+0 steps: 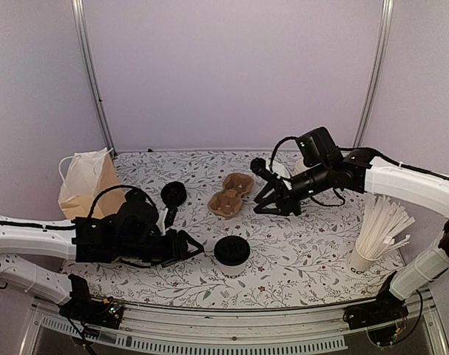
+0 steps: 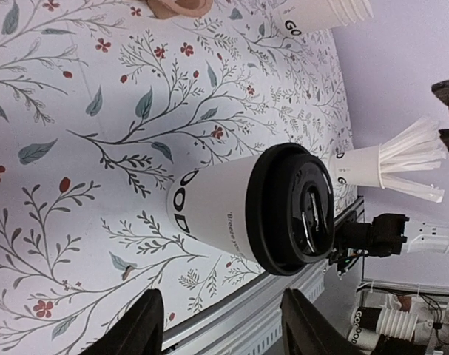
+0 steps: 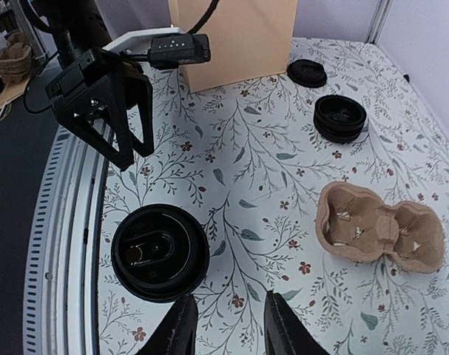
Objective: Pack the takeout coffee
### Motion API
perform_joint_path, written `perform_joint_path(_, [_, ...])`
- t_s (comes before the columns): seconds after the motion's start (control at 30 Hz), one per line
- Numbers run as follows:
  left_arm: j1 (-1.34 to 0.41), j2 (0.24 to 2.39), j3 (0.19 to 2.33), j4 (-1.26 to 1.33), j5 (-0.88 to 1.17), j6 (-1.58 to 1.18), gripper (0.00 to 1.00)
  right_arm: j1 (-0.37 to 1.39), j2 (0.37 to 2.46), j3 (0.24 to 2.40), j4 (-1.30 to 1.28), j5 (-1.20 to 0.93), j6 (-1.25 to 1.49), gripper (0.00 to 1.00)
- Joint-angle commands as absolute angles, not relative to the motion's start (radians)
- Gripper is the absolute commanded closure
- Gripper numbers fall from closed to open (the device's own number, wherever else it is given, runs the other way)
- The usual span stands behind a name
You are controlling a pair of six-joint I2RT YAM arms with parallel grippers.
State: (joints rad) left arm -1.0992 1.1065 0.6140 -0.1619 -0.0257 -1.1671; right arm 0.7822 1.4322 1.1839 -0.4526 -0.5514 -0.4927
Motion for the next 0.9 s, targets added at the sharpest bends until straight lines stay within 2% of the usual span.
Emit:
perform_joint_path(0.0, [-1.101, 1.124, 0.599, -0.034, 0.005, -1.214, 0.46, 0.759, 1.546, 1.218, -0.638, -0.77, -0.366, 0.68])
perform_joint_path(0.23, [-1.086, 1.205, 0.567, 0.139, 0.073, -1.233, 0.48, 0.759, 1.644, 1.23, -0.71, -0.8, -0.357, 0.71])
perform_joint_path(0.43, [-1.074, 1.271, 0.574, 0.2, 0.112, -1.221, 0.56, 0.759, 1.688, 1.241, -0.717, -0.826, -0.348, 0.74])
perform_joint_path(0.53, [-1.074, 1.287, 0.572, 0.217, 0.119, -1.221, 0.6, 0.759, 1.716, 1.255, -0.723, -0.847, -0.346, 0.76])
perform_joint_path(0.87, [-1.075, 1.262, 0.556, 0.19, 0.114, -1.233, 0.66, 0.759, 1.786, 1.293, -0.726, -0.936, -0.333, 0.76])
